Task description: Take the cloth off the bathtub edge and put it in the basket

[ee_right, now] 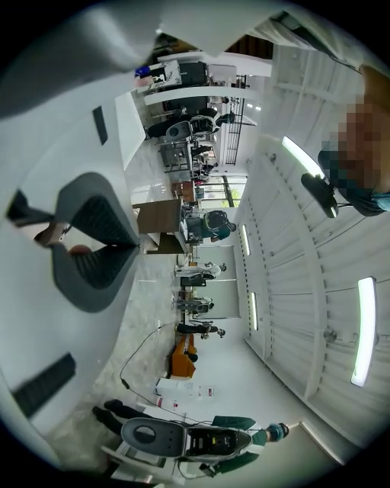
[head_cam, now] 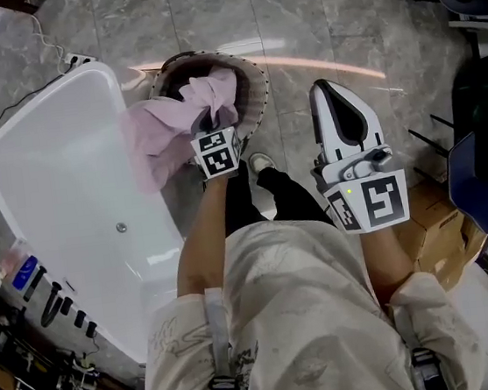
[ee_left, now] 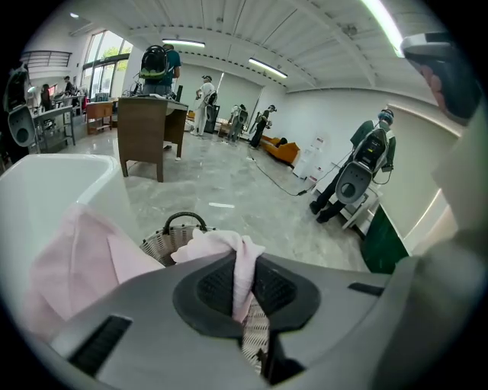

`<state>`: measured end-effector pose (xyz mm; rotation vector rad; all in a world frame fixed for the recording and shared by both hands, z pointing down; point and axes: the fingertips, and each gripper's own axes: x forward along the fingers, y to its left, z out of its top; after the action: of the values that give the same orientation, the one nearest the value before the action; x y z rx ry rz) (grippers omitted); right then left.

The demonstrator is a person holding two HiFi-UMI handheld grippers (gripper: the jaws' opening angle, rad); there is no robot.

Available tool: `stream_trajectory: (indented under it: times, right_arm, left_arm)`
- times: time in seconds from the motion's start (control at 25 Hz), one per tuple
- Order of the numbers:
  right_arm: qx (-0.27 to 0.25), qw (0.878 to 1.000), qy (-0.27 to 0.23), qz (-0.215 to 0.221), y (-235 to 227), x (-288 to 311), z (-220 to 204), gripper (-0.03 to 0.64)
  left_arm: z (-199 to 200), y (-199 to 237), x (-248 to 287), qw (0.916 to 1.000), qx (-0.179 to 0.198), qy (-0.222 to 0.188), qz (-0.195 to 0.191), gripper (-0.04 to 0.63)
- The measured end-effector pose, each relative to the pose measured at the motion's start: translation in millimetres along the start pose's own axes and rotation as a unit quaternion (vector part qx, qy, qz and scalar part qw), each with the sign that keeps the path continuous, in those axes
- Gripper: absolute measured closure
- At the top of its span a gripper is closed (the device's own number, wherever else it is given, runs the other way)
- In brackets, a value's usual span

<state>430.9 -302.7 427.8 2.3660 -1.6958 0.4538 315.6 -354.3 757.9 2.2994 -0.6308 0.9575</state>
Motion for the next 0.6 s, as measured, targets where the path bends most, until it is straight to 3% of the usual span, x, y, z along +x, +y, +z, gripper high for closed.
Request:
stream_trajectory:
  times: [0.4,0.6]
  right_arm:
    - [0.019,0.999,0.036,-0.016,-7.9,-3.4,-42.8,0.627]
    - [0.026,0.998,0.047,-0.025,-11.2,-4.3,-56.2,0.627]
  left_arm:
    - [-30.9,1.2,38.9,0.9992,0.003,0.04,-0.004,0.563]
    - [-35.1,3.2,53.8,0.9989,-0.02,0.042,-0.011,0.565]
